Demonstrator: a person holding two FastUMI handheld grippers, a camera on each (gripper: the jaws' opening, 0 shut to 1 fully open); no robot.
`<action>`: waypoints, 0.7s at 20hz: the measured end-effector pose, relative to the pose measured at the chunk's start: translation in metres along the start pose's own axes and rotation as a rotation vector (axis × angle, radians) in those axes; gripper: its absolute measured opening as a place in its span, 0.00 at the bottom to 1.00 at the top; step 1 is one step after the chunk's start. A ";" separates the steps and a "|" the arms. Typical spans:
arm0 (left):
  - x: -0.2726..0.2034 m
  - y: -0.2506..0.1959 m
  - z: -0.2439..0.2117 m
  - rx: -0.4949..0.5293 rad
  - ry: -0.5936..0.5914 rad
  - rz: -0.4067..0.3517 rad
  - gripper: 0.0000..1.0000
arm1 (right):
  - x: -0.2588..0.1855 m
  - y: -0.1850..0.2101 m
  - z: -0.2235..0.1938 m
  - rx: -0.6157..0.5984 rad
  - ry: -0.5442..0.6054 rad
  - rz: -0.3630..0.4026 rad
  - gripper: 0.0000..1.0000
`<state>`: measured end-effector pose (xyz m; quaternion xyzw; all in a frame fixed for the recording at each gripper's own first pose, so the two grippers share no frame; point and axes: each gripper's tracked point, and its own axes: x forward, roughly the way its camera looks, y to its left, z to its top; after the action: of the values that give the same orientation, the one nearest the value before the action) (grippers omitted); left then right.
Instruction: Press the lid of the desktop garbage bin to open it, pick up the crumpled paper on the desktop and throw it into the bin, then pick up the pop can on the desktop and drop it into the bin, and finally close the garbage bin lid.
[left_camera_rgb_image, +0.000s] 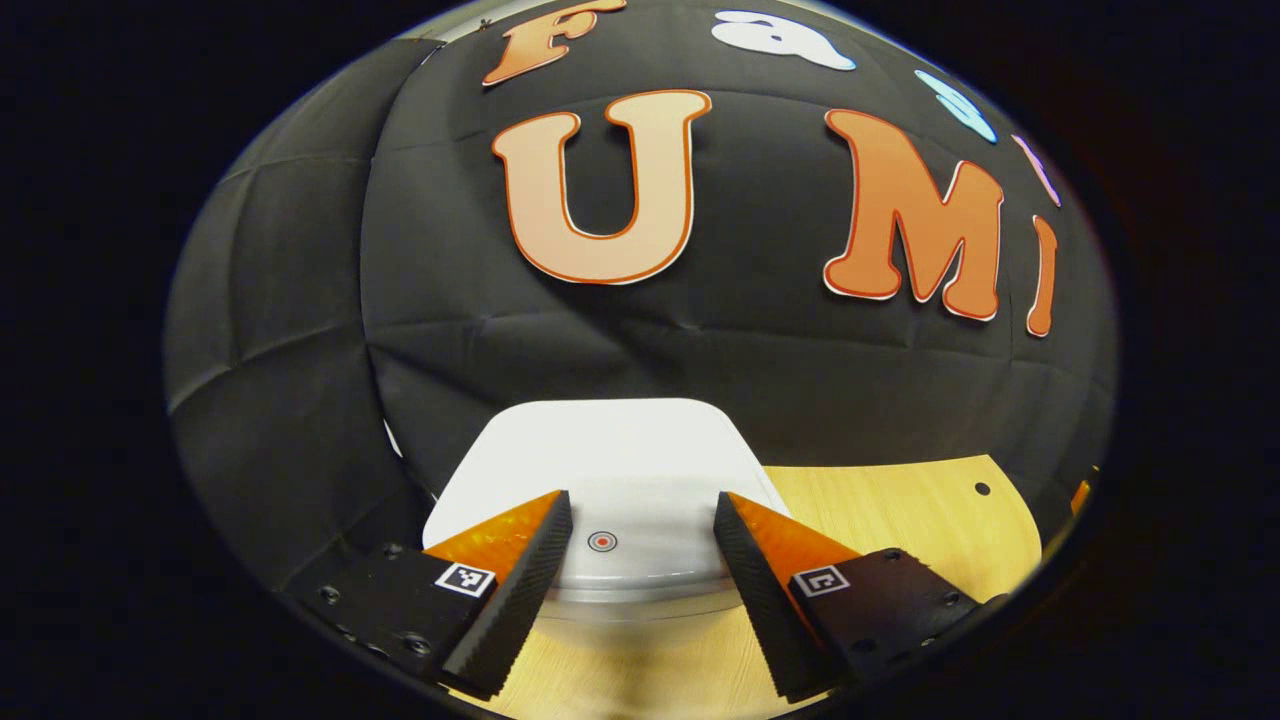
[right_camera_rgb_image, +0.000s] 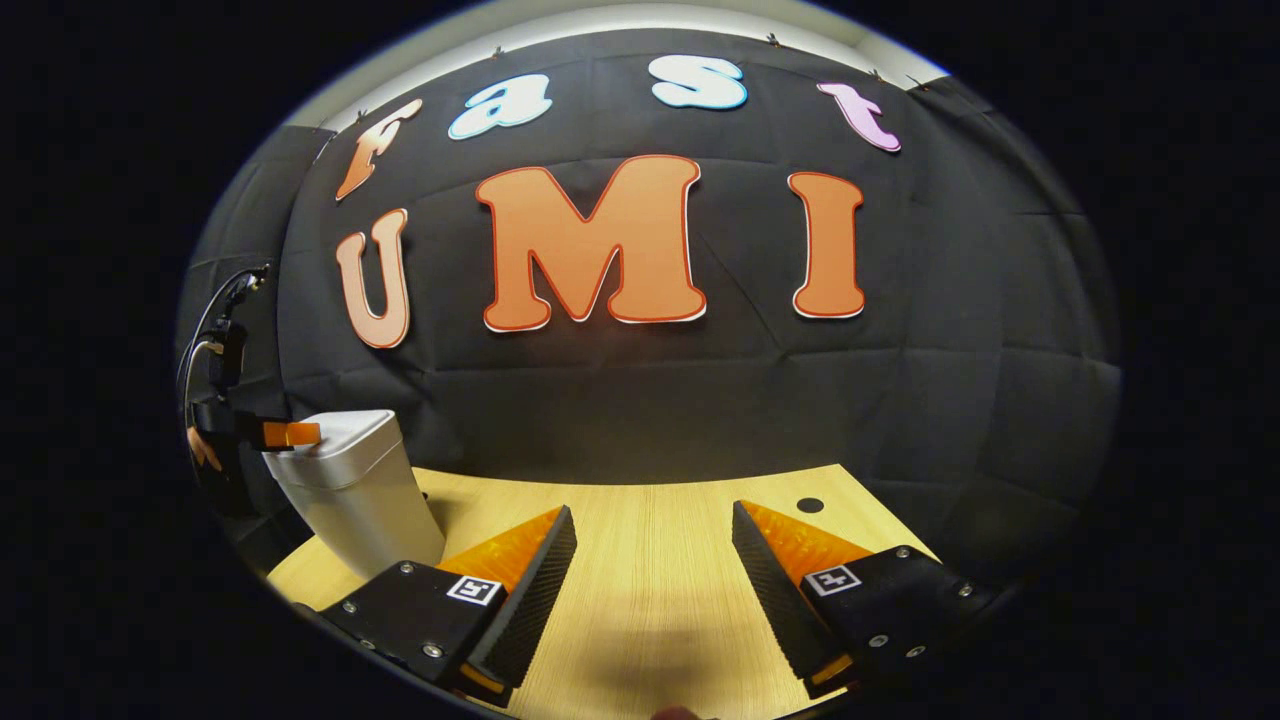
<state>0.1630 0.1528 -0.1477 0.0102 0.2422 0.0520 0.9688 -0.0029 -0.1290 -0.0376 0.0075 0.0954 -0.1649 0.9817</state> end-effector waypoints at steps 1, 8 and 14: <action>-0.001 -0.001 0.002 -0.001 -0.004 -0.003 0.93 | 0.000 0.004 0.000 0.001 0.000 0.011 0.94; -0.037 0.001 0.030 -0.105 -0.154 0.001 0.94 | -0.004 0.018 0.013 -0.006 -0.035 0.017 0.94; -0.101 -0.081 0.038 -0.120 -0.269 -0.119 0.96 | -0.025 0.038 0.052 -0.050 -0.117 0.032 0.94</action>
<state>0.0995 0.0619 -0.0706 -0.0551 0.1070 0.0069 0.9927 -0.0043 -0.0873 0.0172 -0.0252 0.0420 -0.1468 0.9879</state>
